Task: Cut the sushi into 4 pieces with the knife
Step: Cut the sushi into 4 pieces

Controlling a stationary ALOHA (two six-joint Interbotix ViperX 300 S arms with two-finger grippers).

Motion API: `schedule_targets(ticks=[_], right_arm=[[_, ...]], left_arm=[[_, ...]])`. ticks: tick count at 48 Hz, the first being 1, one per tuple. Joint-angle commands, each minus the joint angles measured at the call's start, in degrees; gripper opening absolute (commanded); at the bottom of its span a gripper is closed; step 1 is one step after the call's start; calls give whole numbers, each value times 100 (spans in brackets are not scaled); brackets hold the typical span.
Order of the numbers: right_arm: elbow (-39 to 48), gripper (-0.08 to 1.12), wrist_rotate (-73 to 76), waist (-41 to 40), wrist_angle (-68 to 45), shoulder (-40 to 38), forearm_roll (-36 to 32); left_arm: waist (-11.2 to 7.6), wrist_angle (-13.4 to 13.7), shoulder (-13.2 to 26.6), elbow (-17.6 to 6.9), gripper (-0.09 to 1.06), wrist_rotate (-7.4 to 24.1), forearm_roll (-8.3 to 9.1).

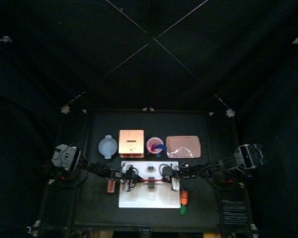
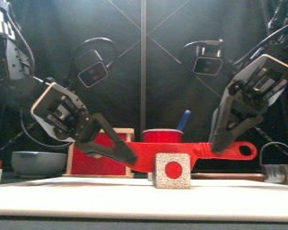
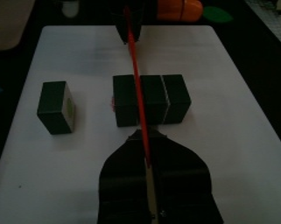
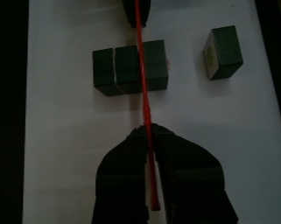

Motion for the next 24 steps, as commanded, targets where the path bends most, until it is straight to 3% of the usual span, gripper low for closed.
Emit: schedule_targets(ticks=[1,10,24], right_arm=[[-229,13,18,0,-114,53,18],[-325,13,9,-26,-114,387,18],[-343,13,-9,-237,-114,352,-123]], left_arm=[[-9,70,62,-211,20,9,-44],[-9,246,343,-316,20,53,-211],[193,246,308,-352,20,88,-185]])
